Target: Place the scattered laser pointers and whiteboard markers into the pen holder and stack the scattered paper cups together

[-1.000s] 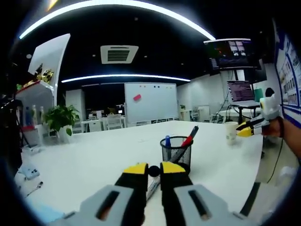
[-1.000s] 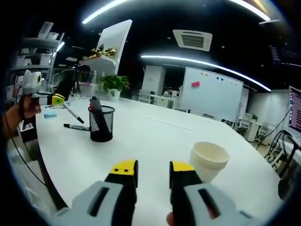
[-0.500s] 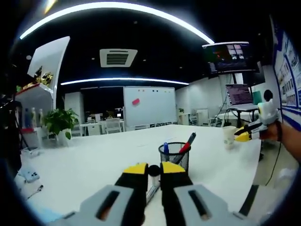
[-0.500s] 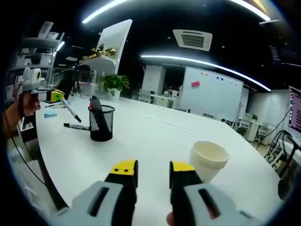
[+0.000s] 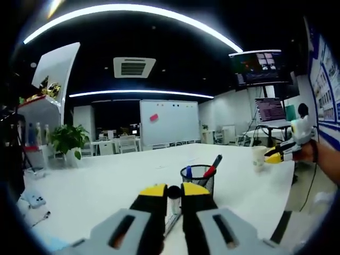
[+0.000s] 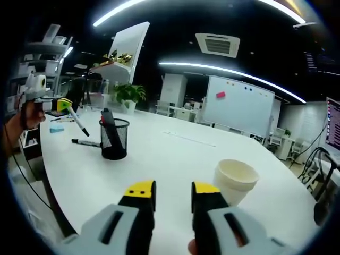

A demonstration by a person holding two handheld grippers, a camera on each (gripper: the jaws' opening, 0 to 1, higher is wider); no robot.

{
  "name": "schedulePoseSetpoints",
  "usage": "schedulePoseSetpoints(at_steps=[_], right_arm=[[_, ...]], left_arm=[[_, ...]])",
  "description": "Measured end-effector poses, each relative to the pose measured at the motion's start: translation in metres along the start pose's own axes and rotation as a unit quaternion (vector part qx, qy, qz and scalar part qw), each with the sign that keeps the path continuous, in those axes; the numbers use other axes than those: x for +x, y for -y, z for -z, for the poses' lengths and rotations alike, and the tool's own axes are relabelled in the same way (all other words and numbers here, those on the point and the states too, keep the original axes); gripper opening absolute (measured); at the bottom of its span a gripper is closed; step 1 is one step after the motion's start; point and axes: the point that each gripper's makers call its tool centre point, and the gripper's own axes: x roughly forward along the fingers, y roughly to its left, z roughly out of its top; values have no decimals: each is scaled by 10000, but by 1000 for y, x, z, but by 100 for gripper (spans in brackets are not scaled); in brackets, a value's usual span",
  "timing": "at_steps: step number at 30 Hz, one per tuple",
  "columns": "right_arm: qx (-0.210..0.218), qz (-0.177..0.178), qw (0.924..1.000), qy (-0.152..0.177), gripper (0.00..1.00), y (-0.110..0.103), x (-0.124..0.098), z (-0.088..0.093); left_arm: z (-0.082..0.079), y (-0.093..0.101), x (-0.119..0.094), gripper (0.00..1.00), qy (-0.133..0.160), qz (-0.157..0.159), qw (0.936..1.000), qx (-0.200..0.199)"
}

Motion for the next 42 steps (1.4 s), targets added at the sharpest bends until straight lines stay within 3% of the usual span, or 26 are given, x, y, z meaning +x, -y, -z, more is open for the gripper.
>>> schedulePoseSetpoints(at_steps=[42], right_arm=[[-54, -3, 10000, -1, 27, 2, -2, -2]], left_arm=[[-29, -10, 5, 11, 239, -13, 9993, 276]])
